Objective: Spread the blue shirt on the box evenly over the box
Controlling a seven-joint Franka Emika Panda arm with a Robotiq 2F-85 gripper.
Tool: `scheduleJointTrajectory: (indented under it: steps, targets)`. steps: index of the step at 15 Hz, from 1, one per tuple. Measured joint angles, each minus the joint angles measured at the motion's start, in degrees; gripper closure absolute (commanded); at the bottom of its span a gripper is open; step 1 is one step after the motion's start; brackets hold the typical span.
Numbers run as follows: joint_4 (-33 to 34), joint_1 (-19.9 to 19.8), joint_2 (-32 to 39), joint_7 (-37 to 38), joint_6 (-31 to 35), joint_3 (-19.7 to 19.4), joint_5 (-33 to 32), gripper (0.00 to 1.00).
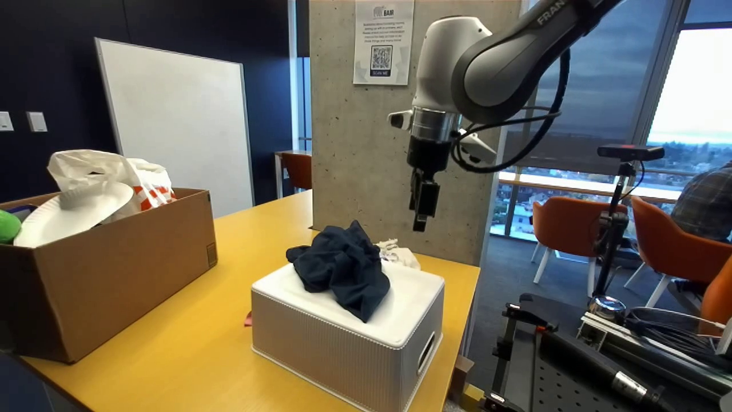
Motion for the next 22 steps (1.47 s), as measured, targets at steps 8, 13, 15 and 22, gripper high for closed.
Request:
scheduleJointTrajectory:
  steps: [8, 13, 15, 22]
  targets:
    - [7.66, -0.34, 13.51, -4.60, 1.50, 4.63, 0.91, 0.00]
    - [14.26, -1.31, 20.56, -9.36, -1.31, 7.16, 0.91, 0.00]
    - [16.14, -1.28, 22.57, -10.71, -3.30, 7.87, 0.83, 0.00]
    - [19.81, -0.76, 26.21, -12.71, -8.66, 8.26, 0.54, 0.65]
